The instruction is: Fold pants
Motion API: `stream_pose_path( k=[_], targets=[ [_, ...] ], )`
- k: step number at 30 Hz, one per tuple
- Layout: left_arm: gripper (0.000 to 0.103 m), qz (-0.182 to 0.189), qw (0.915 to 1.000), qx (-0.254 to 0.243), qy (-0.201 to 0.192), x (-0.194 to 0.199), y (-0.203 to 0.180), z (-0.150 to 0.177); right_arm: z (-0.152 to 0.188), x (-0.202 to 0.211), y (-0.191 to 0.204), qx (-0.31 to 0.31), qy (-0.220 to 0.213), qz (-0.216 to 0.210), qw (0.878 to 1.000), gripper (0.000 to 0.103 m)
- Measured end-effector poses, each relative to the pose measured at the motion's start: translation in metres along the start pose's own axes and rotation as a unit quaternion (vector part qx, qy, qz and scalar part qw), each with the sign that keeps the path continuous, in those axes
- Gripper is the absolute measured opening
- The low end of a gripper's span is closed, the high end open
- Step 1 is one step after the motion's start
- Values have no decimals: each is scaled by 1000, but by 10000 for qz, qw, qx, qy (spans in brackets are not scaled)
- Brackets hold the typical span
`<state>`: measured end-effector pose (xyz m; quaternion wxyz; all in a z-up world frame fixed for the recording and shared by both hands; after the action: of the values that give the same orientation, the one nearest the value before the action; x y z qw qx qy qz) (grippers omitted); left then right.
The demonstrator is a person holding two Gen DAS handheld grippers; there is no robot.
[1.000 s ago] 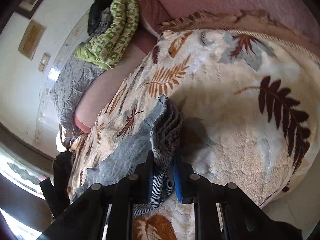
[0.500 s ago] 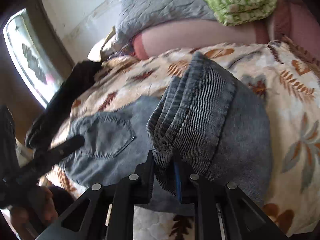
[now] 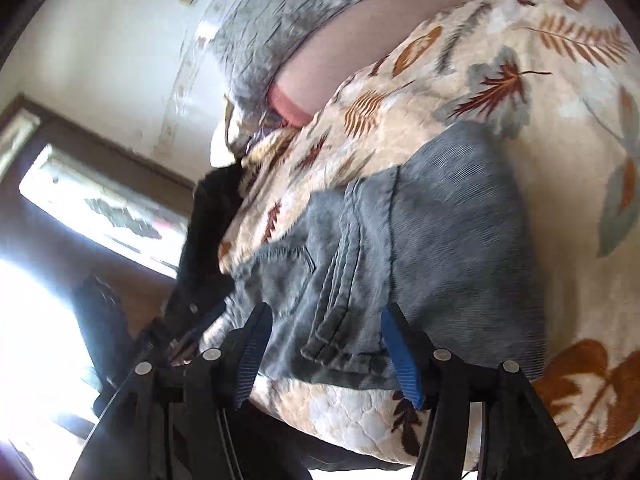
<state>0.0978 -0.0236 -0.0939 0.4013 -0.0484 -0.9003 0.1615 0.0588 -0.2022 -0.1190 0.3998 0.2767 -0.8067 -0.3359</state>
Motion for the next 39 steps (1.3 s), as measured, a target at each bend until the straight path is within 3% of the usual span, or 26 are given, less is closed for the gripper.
stream_pose_path(
  k=[2, 4, 6, 7, 9, 10, 11, 13, 15, 18, 19, 20, 22, 25, 26, 28, 30, 33, 35, 36, 39],
  targets=[
    [97, 39, 9998, -148, 151, -11, -17, 6, -16, 9, -19, -466, -178, -324, 9982, 61],
    [97, 39, 9980, -423, 466, -31, -32, 23, -14, -3, -39, -985, 116, -761, 9922, 61],
    [97, -497, 9900, -757, 1085, -64, -30, 53, 6, -20, -75, -1525, 628, -296, 9859, 57],
    [97, -783, 9823, -932, 1426, -80, -25, 70, 5, -21, -77, -1526, 602, -405, 9856, 55],
    [97, -794, 9861, -1002, 1063, -75, -25, 71, -1, -15, -73, -1467, 662, -429, 9860, 57],
    [97, -809, 9857, -951, 1135, -71, -27, 71, -10, -10, -68, -1331, 591, -423, 9884, 59],
    [97, -705, 9865, -867, 1197, -67, -30, 71, -21, -6, -62, -1151, 503, -453, 9911, 59],
    [97, -338, 9922, -795, 894, -52, -46, 60, -47, 1, -58, -897, 373, -404, 9945, 63],
    [97, -111, 9937, -903, 660, -41, -65, 52, -73, -2, -64, -789, 303, -143, 9963, 65],
    [97, 327, 9916, -984, 768, -42, -93, 58, -101, -19, -85, -473, 489, 682, 9954, 65],
    [97, 418, 9899, -1059, 847, -48, -100, 63, -104, -25, -93, -469, 633, 776, 9939, 65],
    [97, 423, 9878, -1144, 967, -56, -104, 71, -106, -34, -97, -443, 784, 783, 9929, 65],
    [97, 70, 9821, -1276, 1384, -79, -101, 91, -107, -44, -110, -342, 949, 998, 9899, 65],
    [96, -264, 9755, -1889, 1094, -82, -106, 103, -107, -59, -119, -383, 1113, 976, 9882, 58],
    [96, -288, 9748, -1952, 1036, -81, -106, 104, -107, -63, -120, -302, 1175, 998, 9876, 42],
    [96, -201, 9765, -1885, 1028, -81, -104, 104, -107, -66, -123, -154, 1251, 1242, 9842, 22],
    [96, -149, 9769, -1868, 1031, -80, -104, 104, -112, -64, -112, 195, 1161, 1388, 9833, 16],
    [97, -148, 9775, -1883, 935, -81, -104, 105, -122, -63, -84, 1016, 996, 1703, 9751, 15],
    [97, -167, 9775, -1902, 893, -83, -105, 105, -119, -74, -95, 1264, 1201, 2048, 9632, 15],
    [97, -171, 9773, -1910, 900, -83, -105, 106, -113, -82, -108, 1305, 1386, 2197, 9568, 22],
    [97, -37, 9777, -1839, 1013, -77, -104, 104, -114, -74, -118, 824, 1205, 1733, 9740, 26]
  ],
)
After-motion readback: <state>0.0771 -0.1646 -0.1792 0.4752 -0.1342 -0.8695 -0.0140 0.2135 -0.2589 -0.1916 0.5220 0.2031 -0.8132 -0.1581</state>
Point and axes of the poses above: each gripper's, at about its wrist camera, not at the fingertips, and x roughly against the way its jaws point, y to its left, z to its underside, the point moved 9 cm from there along -x, roughly the way its jaws point, and after that the axes turned 8 degrees about x, right-handed, at the moved point
